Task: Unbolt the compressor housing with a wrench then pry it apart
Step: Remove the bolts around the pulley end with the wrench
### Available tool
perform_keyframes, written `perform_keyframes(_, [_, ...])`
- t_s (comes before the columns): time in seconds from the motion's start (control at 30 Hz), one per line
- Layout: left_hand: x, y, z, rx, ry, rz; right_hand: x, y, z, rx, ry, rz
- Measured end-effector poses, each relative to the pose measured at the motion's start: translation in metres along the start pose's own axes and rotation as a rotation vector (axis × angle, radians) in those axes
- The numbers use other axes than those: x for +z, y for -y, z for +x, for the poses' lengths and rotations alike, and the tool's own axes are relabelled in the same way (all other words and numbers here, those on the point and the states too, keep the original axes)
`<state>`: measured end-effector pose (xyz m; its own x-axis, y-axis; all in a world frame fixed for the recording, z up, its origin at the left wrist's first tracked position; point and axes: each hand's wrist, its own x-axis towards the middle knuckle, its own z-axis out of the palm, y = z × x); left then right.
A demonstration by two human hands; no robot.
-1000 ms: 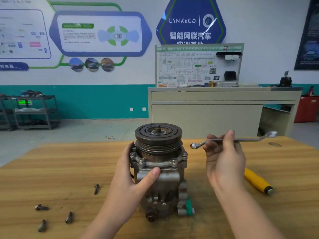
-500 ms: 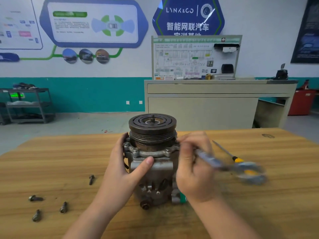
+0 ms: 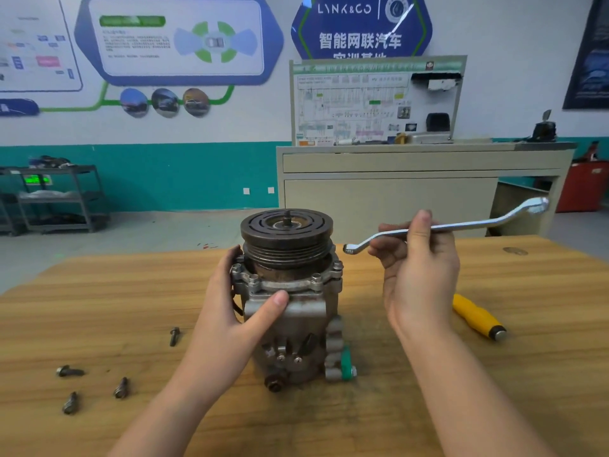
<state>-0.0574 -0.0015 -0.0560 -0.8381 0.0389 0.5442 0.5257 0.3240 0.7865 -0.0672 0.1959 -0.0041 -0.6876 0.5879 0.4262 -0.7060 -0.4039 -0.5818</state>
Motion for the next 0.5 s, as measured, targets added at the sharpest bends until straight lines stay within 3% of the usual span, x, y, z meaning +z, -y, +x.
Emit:
perform_keyframes(0.2, [0.000, -0.002, 0.000, 0.009, -0.003, -0.011, 0.002, 0.000, -0.023, -0.341, 0.224, -0.309])
perform_keyframes(0.43, [0.000, 0.000, 0.000, 0.031, -0.006, 0.019, 0.000, -0.015, -0.039, -1.024, 0.500, -0.726])
perform_keyframes(0.5, [0.001, 0.002, 0.000, 0.022, -0.009, 0.023, 0.001, -0.020, -0.044, -0.996, 0.459, -0.656])
